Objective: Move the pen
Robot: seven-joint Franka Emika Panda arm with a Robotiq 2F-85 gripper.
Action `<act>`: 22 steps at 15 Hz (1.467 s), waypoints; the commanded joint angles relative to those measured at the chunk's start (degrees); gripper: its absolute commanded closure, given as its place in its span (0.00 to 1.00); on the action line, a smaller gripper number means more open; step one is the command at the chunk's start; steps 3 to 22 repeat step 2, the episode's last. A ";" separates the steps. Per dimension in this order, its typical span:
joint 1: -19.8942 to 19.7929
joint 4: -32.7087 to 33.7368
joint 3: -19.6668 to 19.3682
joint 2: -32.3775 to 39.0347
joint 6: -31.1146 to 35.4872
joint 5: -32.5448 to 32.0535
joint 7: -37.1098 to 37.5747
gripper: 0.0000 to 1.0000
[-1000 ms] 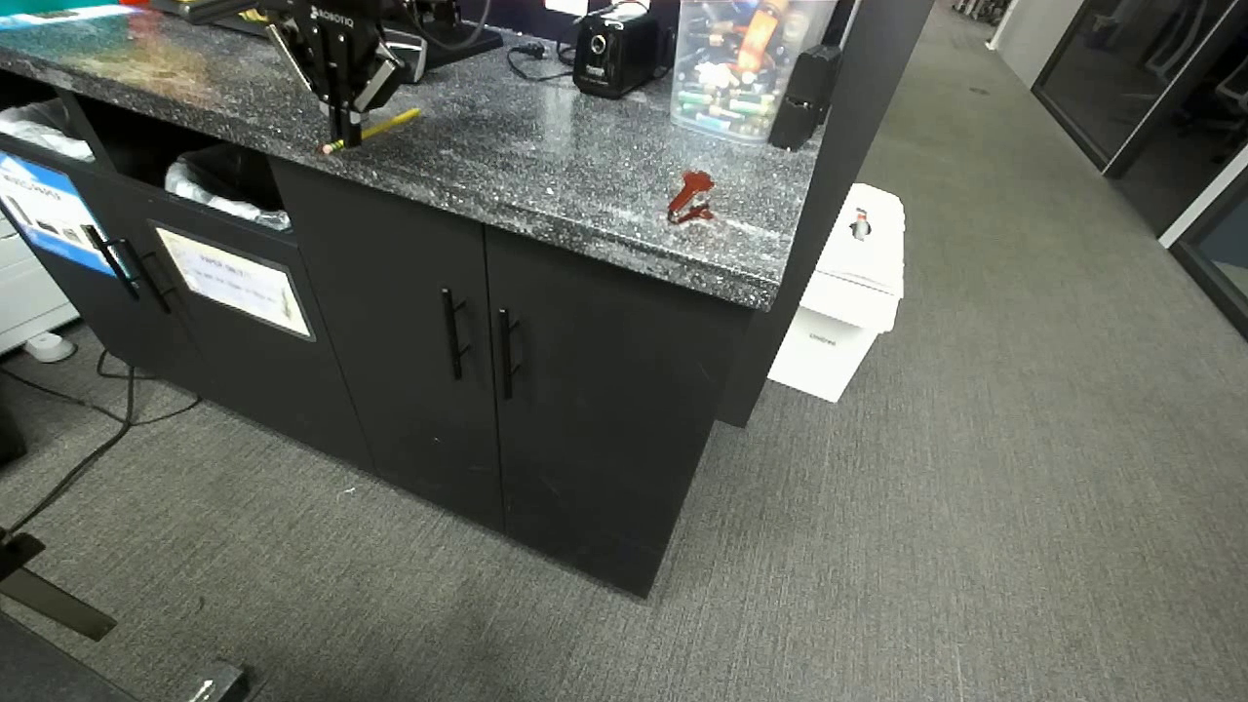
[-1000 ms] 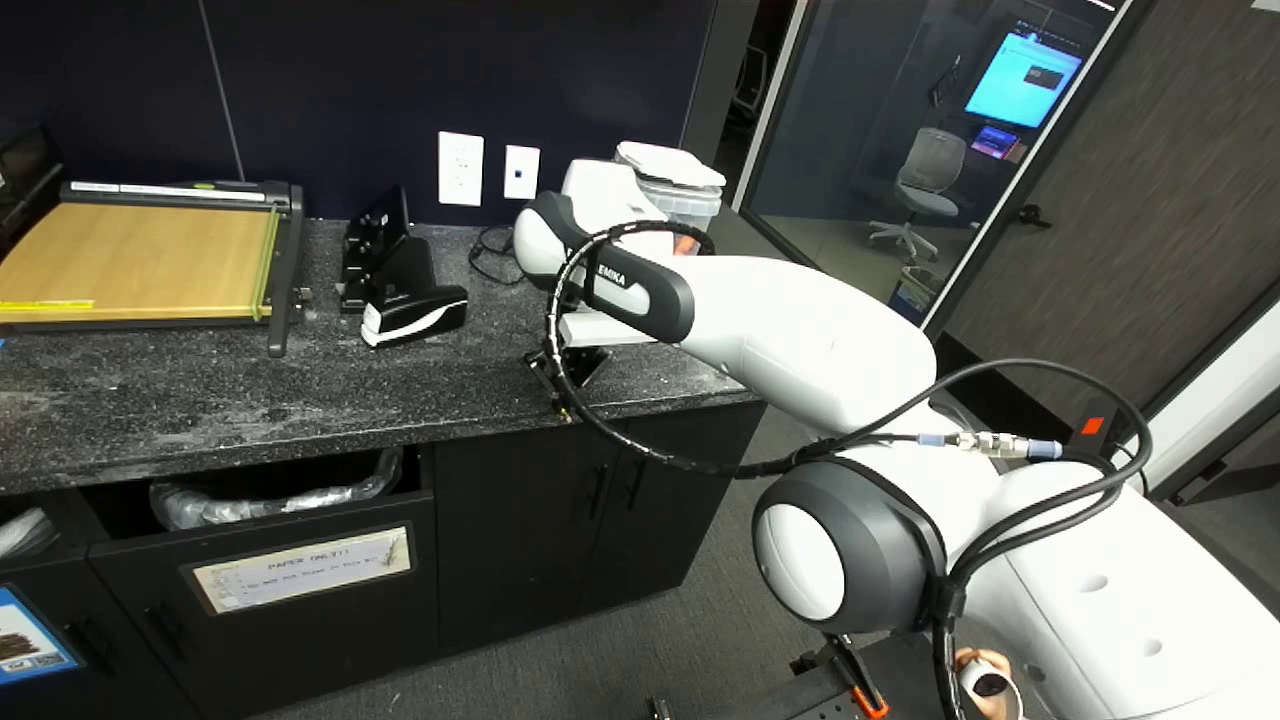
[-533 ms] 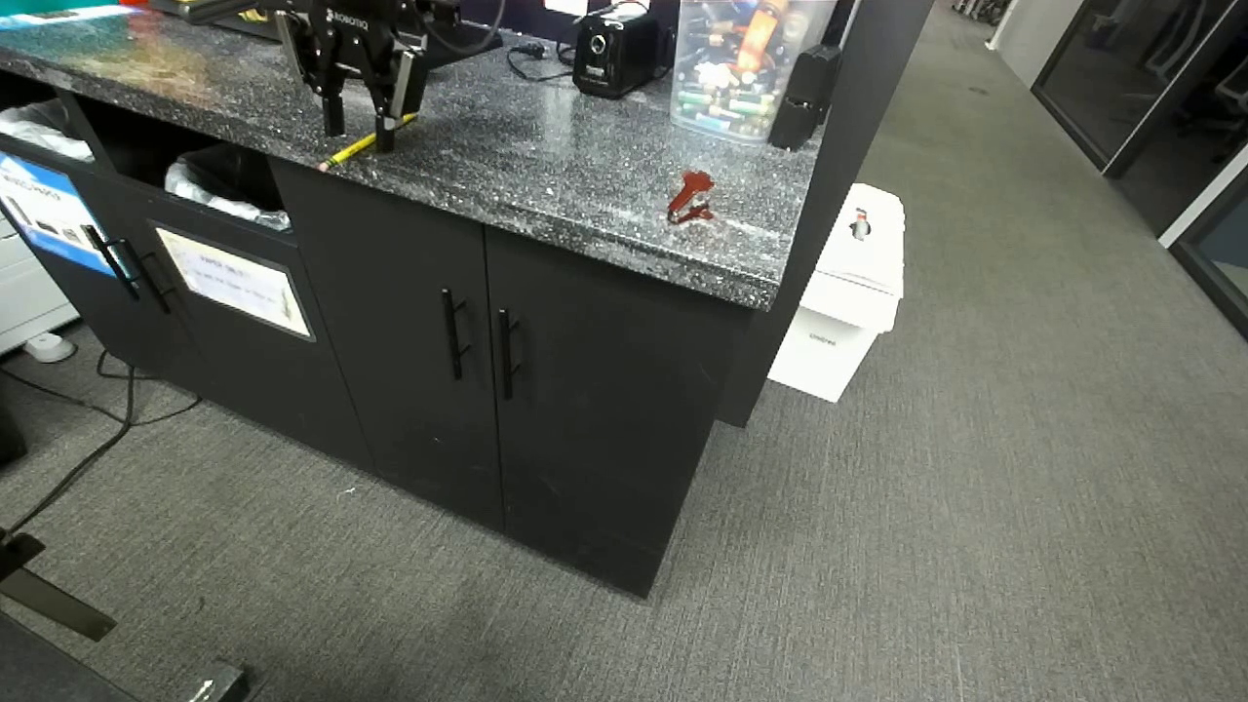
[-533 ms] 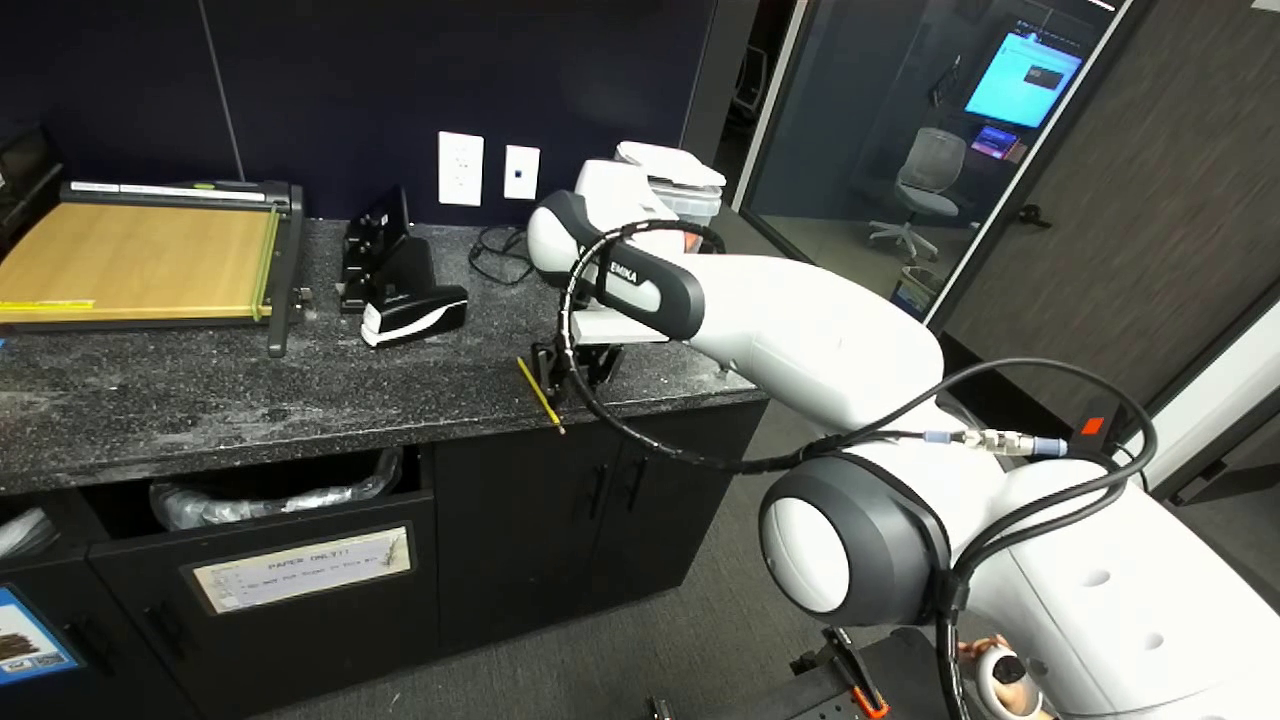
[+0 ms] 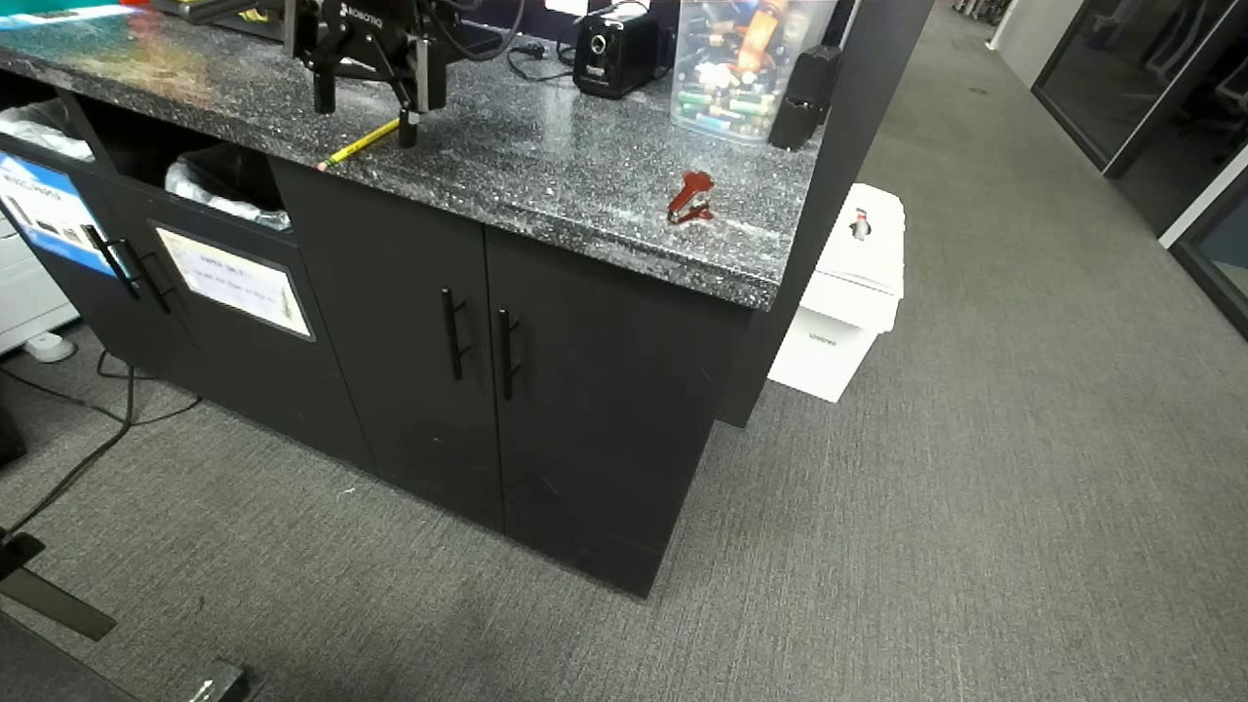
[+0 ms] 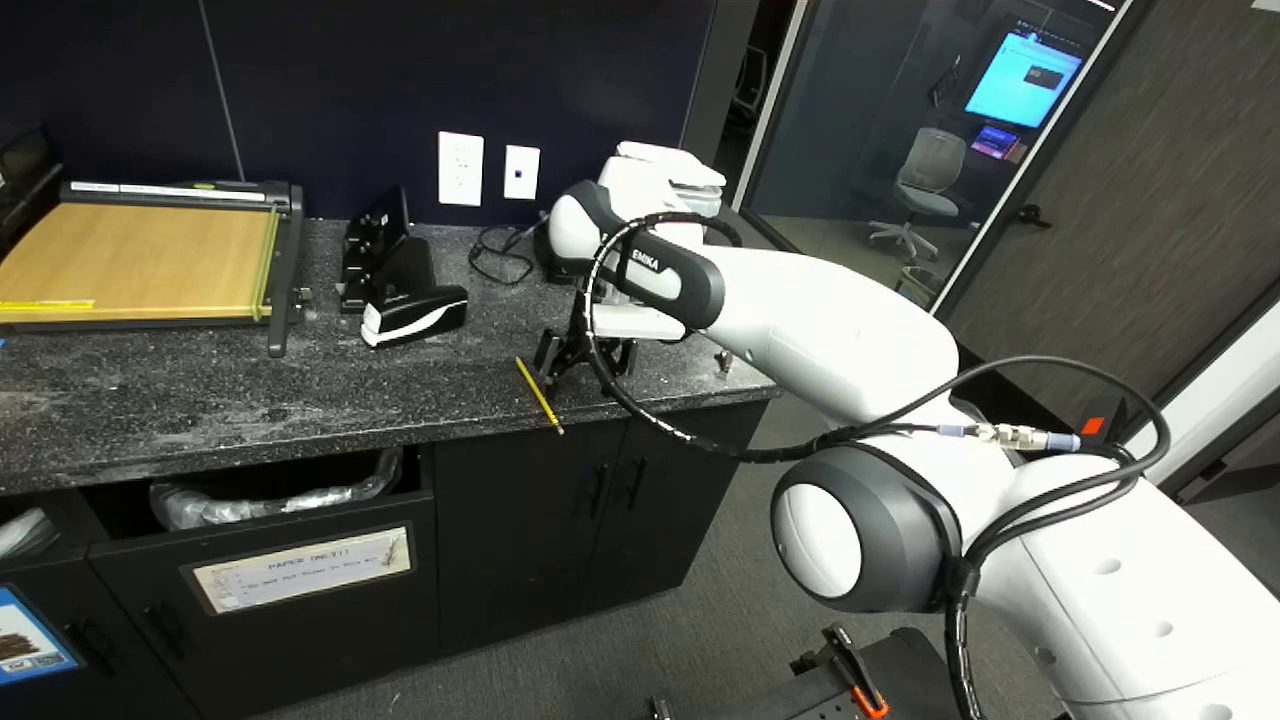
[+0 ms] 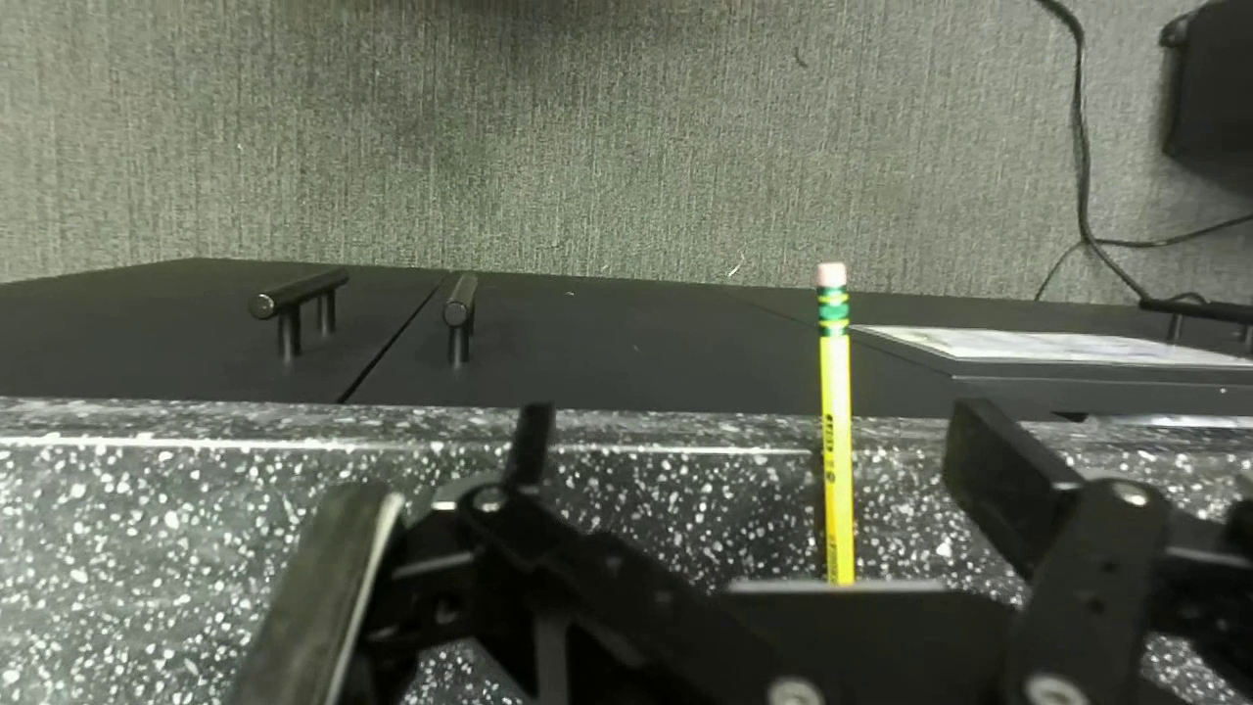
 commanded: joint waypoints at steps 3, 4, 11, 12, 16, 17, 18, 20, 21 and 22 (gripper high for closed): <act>-0.40 -0.24 0.36 -0.36 -0.28 0.31 -0.22 0.00; -0.40 -0.24 0.36 -0.36 -0.28 0.31 -0.22 0.00; -0.40 -0.24 0.36 -0.36 -0.28 0.31 -0.22 0.00; -0.40 -0.24 0.36 -0.36 -0.28 0.31 -0.22 0.00; -0.40 -0.24 0.36 -0.36 -0.28 0.31 -0.22 0.00; -0.40 -0.24 0.36 -0.36 -0.28 0.31 -0.22 0.00; -0.40 -0.24 0.36 -0.36 -0.28 0.31 -0.22 0.00; -0.40 -0.24 0.36 -0.36 -0.28 0.31 -0.22 0.00; -0.40 -0.24 0.36 -0.36 -0.28 0.31 -0.22 0.00; -0.40 -0.24 0.36 -0.36 -0.28 0.31 -0.22 0.00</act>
